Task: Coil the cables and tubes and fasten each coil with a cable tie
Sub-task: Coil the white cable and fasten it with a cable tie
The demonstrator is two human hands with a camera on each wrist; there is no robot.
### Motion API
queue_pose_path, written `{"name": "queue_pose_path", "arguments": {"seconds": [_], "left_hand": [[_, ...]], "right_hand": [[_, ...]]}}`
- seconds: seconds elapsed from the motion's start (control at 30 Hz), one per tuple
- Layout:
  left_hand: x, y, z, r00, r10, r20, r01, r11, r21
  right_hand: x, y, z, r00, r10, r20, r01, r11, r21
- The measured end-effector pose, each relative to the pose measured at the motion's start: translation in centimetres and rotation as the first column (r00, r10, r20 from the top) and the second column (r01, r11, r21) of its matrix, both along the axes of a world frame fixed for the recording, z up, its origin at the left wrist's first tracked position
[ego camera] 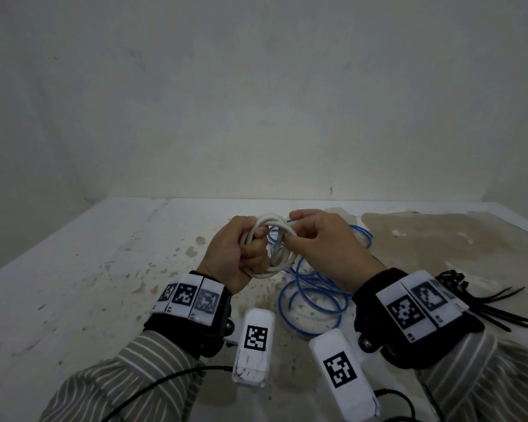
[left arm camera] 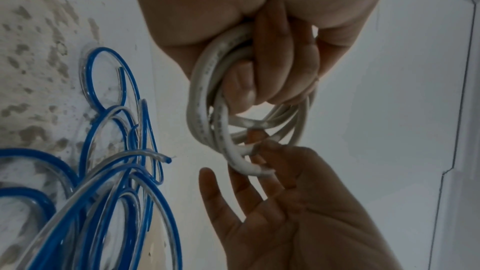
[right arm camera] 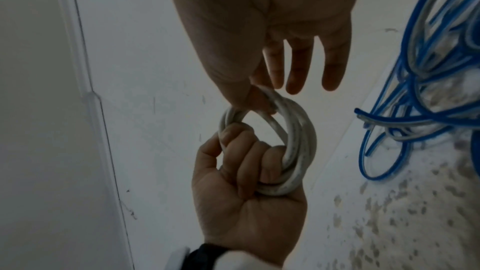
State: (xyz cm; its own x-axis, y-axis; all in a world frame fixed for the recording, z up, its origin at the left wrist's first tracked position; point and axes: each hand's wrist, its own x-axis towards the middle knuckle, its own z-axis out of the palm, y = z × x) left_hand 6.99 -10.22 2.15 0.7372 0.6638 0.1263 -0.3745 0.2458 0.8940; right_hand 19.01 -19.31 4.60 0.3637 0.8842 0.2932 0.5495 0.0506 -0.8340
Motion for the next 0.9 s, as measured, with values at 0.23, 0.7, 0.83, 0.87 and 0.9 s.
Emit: {"name": "queue_pose_path", "arguments": {"seconds": [0.23, 0.7, 0.83, 0.87, 0.9], "left_hand": [[-0.3, 0.3, 0.2, 0.998, -0.004, -0.068, 0.008, 0.999, 0.046], [-0.9, -0.2, -0.2, 0.99, -0.098, -0.101, 0.097, 0.995, -0.009], [-1.3, 0.1, 0.0, 0.981, -0.14, -0.132, 0.147, 0.988, 0.05], [-1.4, 0.1, 0.1, 0.976, -0.158, -0.148, 0.169, 0.984, 0.064], [-1.5, 0.1, 0.3, 0.97, -0.175, -0.166, 0.189, 0.979, 0.074]], "right_hand": [[0.0, 0.3, -1.0, 0.985, 0.11, -0.132, -0.112, 0.994, -0.007], [1.0, -0.6, -0.7, 0.969, 0.237, -0.07, -0.241, 0.969, -0.06], [1.2, -0.8, -0.6, 0.965, 0.263, -0.016, -0.263, 0.965, -0.014], [1.2, -0.9, -0.7, 0.965, 0.263, -0.018, -0.263, 0.965, -0.009], [1.3, -0.8, -0.9, 0.966, 0.257, -0.021, -0.257, 0.966, -0.004]]}}
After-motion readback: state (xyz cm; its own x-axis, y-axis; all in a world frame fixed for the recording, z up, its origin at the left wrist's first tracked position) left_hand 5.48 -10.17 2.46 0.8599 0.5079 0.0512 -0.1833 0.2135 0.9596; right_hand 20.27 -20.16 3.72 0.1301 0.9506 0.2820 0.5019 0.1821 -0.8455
